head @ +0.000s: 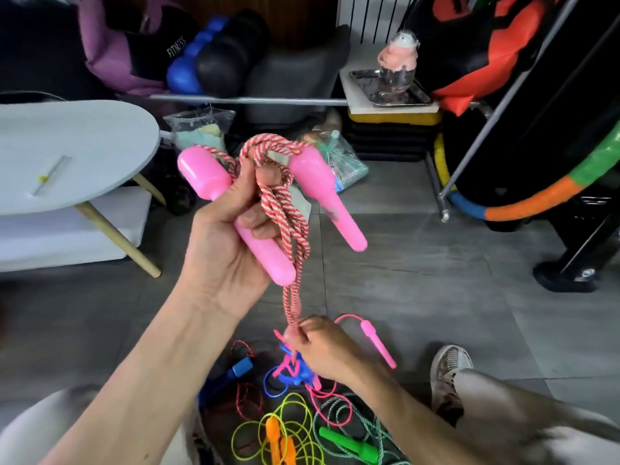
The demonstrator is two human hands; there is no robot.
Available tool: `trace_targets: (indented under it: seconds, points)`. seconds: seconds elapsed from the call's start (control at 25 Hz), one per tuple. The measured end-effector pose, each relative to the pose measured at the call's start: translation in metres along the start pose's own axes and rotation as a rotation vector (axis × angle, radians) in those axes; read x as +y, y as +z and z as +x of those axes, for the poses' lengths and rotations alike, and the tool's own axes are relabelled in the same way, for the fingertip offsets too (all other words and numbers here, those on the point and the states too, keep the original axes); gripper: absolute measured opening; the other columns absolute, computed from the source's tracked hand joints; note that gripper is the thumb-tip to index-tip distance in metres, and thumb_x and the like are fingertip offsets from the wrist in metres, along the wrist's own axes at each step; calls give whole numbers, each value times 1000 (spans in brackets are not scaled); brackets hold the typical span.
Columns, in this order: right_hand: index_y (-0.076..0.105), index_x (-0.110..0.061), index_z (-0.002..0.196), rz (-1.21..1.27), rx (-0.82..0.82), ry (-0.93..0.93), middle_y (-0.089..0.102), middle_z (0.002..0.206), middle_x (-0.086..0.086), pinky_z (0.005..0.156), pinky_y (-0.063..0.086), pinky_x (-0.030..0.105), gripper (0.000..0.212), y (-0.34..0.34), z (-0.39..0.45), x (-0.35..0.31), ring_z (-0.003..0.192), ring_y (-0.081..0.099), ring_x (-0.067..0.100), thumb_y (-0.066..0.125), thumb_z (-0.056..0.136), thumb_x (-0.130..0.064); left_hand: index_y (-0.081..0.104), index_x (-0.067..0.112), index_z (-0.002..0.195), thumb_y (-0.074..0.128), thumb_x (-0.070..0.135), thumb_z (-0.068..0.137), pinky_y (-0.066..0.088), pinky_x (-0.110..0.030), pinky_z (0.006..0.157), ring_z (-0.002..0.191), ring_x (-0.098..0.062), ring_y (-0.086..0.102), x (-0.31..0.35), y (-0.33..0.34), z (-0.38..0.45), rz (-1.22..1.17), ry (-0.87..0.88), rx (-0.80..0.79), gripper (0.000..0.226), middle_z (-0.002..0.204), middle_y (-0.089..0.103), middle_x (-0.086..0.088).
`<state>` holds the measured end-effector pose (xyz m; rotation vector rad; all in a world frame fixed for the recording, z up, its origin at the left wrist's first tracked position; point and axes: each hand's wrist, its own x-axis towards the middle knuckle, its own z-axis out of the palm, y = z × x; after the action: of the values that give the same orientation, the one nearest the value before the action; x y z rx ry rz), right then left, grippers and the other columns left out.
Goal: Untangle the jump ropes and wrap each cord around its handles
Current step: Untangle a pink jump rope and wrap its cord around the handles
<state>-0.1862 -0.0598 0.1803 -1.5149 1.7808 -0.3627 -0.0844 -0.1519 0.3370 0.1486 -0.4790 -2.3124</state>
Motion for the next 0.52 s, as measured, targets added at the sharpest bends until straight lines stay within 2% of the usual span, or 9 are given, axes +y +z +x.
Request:
trace_targets:
  seconds: [0.04,0.08,0.12,0.16,0.24,0.32,0.36,0.44,0.52]
  points:
    - [65,-11,98,-195,46,28,66,93,9,68,48,32,22,-8,2,-1,84,63,27,46,98,-21,60,7,92,42,13,99,31,-8,46,46,-3,45,5,-1,2,124,53,131,20,79,61,1]
    - [63,-12,103,-277,144,31,66,95,9,68,49,34,23,-20,0,-6,85,64,29,42,100,-22,60,8,92,46,10,98,33,-9,44,47,-2,43,12,-3,4,305,104,288,16,77,62,1]
    - [62,-14,106,-234,216,20,68,96,10,70,52,35,24,-34,-1,-10,83,65,30,41,101,-24,62,10,91,50,6,96,36,-12,43,48,-3,45,17,-7,6,532,140,435,13,75,66,-1]
    - [64,-16,105,38,239,19,71,93,9,67,54,35,24,-52,-4,-17,75,66,27,41,102,-23,67,14,88,55,2,93,41,-16,44,49,-6,50,19,-10,7,795,165,547,18,72,69,-1]
    - [70,-14,90,710,130,-2,74,76,8,52,49,27,32,-90,-13,-33,53,58,19,41,103,-14,72,19,78,59,0,92,49,-24,52,51,-10,60,19,-16,6,1265,212,639,27,66,70,0]
    - [70,-10,73,1050,189,-50,66,56,7,45,40,24,43,-118,-23,-37,42,48,15,38,102,-15,72,18,87,61,3,91,56,-27,62,56,-8,66,15,-19,4,1519,227,602,19,71,70,-1]
    - [66,-8,73,1143,238,-73,58,46,4,43,36,24,42,-129,-28,-40,38,42,14,38,100,-22,71,17,97,61,4,90,59,-32,67,60,-10,68,13,-17,3,1565,209,564,18,73,70,-2]
    - [61,-7,77,1336,284,-137,40,36,1,39,32,21,42,-142,-35,-46,36,32,12,39,92,-39,69,22,110,61,2,90,59,-34,63,64,-15,68,5,-14,1,1522,69,402,30,72,66,-1]
    - [68,-13,76,1452,278,-225,36,37,0,37,28,18,50,-150,-42,-50,35,27,11,36,88,-49,69,15,106,63,-3,88,55,-21,57,62,-13,64,-10,-6,-3,1355,-166,206,26,69,65,-1]
